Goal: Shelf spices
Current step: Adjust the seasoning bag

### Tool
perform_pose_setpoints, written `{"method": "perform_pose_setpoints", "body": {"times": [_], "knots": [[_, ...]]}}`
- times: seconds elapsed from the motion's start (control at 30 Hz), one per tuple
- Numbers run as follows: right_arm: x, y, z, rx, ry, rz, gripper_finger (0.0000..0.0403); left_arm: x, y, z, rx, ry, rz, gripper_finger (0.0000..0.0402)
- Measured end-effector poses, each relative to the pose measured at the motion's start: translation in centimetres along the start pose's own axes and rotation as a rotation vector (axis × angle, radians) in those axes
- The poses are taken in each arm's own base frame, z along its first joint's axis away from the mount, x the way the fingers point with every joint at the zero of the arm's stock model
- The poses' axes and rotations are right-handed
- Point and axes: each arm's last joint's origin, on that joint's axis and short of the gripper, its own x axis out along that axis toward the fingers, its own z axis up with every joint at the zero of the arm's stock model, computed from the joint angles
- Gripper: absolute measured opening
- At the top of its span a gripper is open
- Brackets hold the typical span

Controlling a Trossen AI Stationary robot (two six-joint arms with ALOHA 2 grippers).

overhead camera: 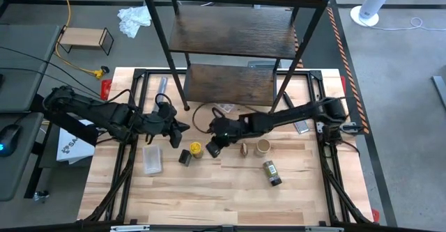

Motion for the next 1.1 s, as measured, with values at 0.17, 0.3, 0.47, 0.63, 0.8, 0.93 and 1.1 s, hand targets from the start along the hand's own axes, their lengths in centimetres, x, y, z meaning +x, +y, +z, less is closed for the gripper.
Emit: {"method": "perform_pose_setpoints", "body": {"times": [0.17, 0.3, 0.47, 0.63, 0.8, 0.93, 1.1], "knots": [[-5.2, -0.6, -0.4, -0.058, 0.052, -0.195, 0.0, 0.1, -0.1, -0.4, 0.044, -0.007, 0.006, 0.0], [-8.5, -1.5, -1.1, -0.019, 0.096, -0.351, 0.0, 0.7, 0.2, -1.3, 0.05, -0.019, 0.015, 0.0], [-9.9, -2.2, -1.6, 0.057, 0.119, -0.46, 0.0, 1.9, 0.3, -2.2, 0.018, -0.065, -0.044, 0.0], [-9.9, -2.3, -1.8, 0.135, 0.118, -0.485, 0.0, 2.8, 0.6, -3.1, -0.009, -0.083, -0.106, 0.0], [-9.0, -2.4, -2.0, 0.16, 0.15, -0.47, 0.0, 3.1, 0.8, -3.5, -0.004, -0.062, -0.115, 0.0], [-7.8, -2.6, -2.5, 0.193, 0.218, -0.483, 0.0, 3.1, 0.7, -3.6, -0.002, -0.051, -0.126, 0.0], [-5.6, -3.2, -3.9, 0.203, 0.325, -0.552, 0.0, 3.1, 0.7, -3.6, -0.001, -0.048, -0.127, 0.0]]}}
